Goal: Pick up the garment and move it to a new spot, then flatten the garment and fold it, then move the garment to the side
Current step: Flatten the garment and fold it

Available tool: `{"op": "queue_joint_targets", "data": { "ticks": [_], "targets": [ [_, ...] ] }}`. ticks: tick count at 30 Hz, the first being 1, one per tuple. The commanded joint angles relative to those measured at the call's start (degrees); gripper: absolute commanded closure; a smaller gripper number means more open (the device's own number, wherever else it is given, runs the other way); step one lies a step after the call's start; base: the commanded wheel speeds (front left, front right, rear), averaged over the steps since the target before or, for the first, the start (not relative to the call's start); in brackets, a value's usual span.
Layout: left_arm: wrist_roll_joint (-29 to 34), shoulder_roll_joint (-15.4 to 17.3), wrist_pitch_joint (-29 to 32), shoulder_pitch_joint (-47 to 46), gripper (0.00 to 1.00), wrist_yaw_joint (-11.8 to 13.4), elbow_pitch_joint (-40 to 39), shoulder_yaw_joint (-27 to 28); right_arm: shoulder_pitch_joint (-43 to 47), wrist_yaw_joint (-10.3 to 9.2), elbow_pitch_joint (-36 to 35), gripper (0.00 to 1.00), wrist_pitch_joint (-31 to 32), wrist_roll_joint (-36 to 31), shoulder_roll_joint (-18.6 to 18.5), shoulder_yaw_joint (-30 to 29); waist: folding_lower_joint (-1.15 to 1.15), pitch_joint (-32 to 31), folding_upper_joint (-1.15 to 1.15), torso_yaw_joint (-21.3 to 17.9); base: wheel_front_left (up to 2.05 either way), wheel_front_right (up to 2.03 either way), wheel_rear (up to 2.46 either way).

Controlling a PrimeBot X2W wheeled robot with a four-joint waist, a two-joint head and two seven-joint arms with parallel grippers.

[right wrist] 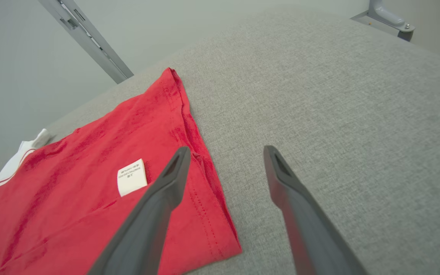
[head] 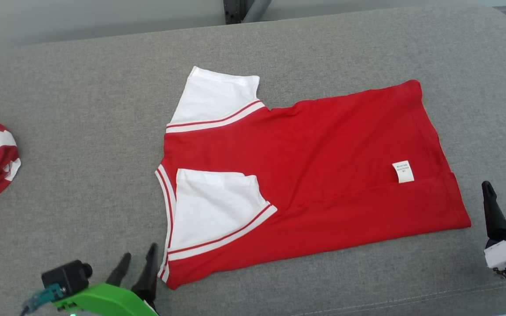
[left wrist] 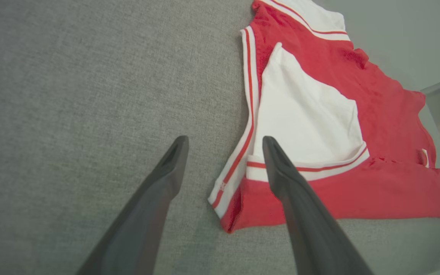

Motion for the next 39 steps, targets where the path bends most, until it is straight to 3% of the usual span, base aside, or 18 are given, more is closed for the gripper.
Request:
{"op": "queue_joint_targets", "data": {
  "ticks": [1, 8, 17, 24, 29, 39],
  "targets": [
    [1.21, 1.84, 0.00, -2.84, 0.00, 0.16, -0.40, 0.83, 0.49, -0.05, -1.33, 0.00, -0.19, -2.30, 0.34, -1.03, 0.00, 0.38, 0.00, -0.32, 0.00, 0.00, 0.00],
    [4.83, 5.70, 4.02, -18.84, 0.00, -1.94, 2.30, 0.02, -0.43, -0.05, -7.21, 0.00, -0.19, -10.34, 4.28, -3.37, 0.00, 1.61, 0.00, -1.84, 0.00, 0.00, 0.00],
    [3.77, 7.10, 14.10, -45.84, 0.00, -6.04, 13.71, -0.87, -6.60, -0.05, -7.94, 0.00, -0.20, -10.20, 5.09, 1.10, 0.00, 7.77, 0.00, -6.24, 0.00, 0.00, 0.00],
    [7.36, 7.87, 22.70, -62.86, 0.00, -10.86, 25.14, -6.83, -11.62, -0.05, -7.62, 0.00, -0.20, -11.45, 5.71, 3.48, 0.00, 14.14, 0.00, -9.66, 0.00, 0.00, 0.00],
    [11.48, 9.59, 28.50, -71.43, 0.00, -13.02, 32.72, -11.60, -15.70, -0.04, -8.10, 0.00, -0.20, -11.59, 7.66, 5.12, 0.00, 18.01, 0.00, -12.32, 0.00, 0.00, 0.00],
    [15.62, 10.34, 33.86, -79.24, 0.00, -14.05, 43.86, -16.60, -17.96, -0.04, -8.87, 0.00, -0.20, -11.55, 9.22, 5.12, 0.00, 21.06, 0.00, -14.93, 0.00, 0.00, 0.00]
  ]
}}
